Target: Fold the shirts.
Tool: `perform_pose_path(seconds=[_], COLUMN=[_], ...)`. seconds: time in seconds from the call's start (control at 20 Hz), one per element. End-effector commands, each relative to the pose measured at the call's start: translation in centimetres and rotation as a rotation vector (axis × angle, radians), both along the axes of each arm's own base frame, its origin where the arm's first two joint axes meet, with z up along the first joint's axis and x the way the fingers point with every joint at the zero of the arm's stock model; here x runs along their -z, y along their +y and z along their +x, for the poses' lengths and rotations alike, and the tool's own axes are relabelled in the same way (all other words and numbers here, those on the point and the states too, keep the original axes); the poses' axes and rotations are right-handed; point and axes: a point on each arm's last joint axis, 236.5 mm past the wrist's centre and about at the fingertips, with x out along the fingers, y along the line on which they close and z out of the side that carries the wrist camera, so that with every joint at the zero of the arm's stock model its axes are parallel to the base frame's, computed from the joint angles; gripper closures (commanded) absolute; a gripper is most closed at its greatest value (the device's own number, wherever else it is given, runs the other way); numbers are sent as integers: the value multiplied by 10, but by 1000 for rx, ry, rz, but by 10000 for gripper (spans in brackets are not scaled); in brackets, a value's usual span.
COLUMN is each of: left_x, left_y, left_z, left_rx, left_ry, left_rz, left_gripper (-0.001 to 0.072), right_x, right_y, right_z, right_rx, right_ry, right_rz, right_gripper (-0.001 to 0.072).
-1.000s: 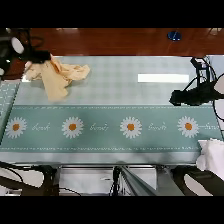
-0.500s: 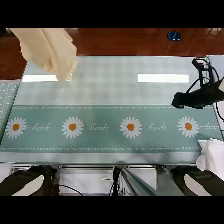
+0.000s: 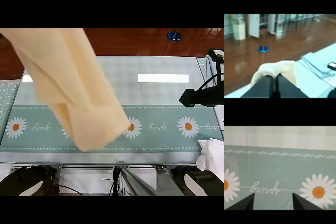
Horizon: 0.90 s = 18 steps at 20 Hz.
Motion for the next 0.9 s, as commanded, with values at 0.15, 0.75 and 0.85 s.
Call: perform_pose_path(seconds=[0.15,0.75,0.85], left_x=[88,345,334], left_y=[-76,-221,-169], left_z=[20,26,64], left_rx=[133,405,282], left_ry=[234,669,678], left_rz=[150,544,574], left_gripper=[680,417,267], right_x=[-1,0,0], right_y=[-1,0,0], right_z=[-17,-19,-20], right_rx=[-25,-45,-63], right_ry=[44,51,55], right_rz=[-11,-16,-24], right_gripper=[180,180,180])
